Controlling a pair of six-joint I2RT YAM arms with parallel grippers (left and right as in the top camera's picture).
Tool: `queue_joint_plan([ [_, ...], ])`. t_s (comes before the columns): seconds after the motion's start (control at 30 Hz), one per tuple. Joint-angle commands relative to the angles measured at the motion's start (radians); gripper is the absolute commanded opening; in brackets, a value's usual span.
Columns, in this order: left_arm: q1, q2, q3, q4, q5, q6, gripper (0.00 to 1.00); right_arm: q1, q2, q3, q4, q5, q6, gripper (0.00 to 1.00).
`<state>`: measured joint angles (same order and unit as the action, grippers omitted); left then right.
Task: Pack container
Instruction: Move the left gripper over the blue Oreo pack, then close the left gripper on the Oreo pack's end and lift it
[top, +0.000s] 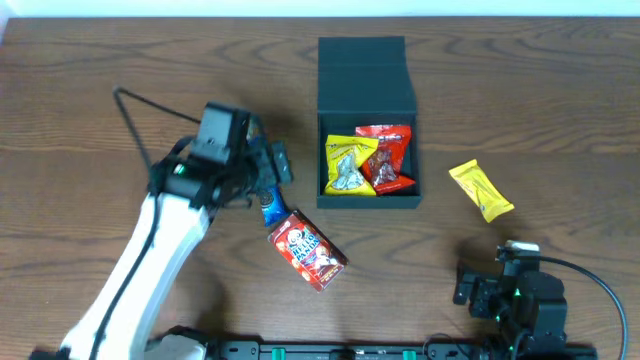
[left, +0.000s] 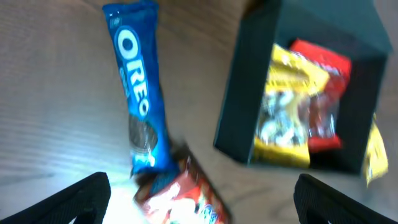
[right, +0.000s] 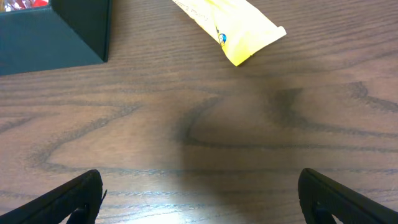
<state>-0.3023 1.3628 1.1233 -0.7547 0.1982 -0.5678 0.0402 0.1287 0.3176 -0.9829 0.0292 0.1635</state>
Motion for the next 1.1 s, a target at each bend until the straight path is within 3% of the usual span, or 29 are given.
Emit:
queue_joint_plan([
  [0.0,0.001,0.093,0.021,0.021,-0.038,-0.077,0.95,-0.006,-0.004,-0.002,-0.003,-0.003,-0.015,0.99],
  [0.33,0.029,0.358,0.025,0.054,-0.072,-0.114,0.95,-0.006,-0.004,-0.002,-0.003,-0.003,-0.015,0.99],
  [1.07,0.029,0.480,0.025,0.091,-0.159,-0.105,0.95,-0.006,-0.004,-0.002,-0.003,-0.003,-0.015,0.99],
])
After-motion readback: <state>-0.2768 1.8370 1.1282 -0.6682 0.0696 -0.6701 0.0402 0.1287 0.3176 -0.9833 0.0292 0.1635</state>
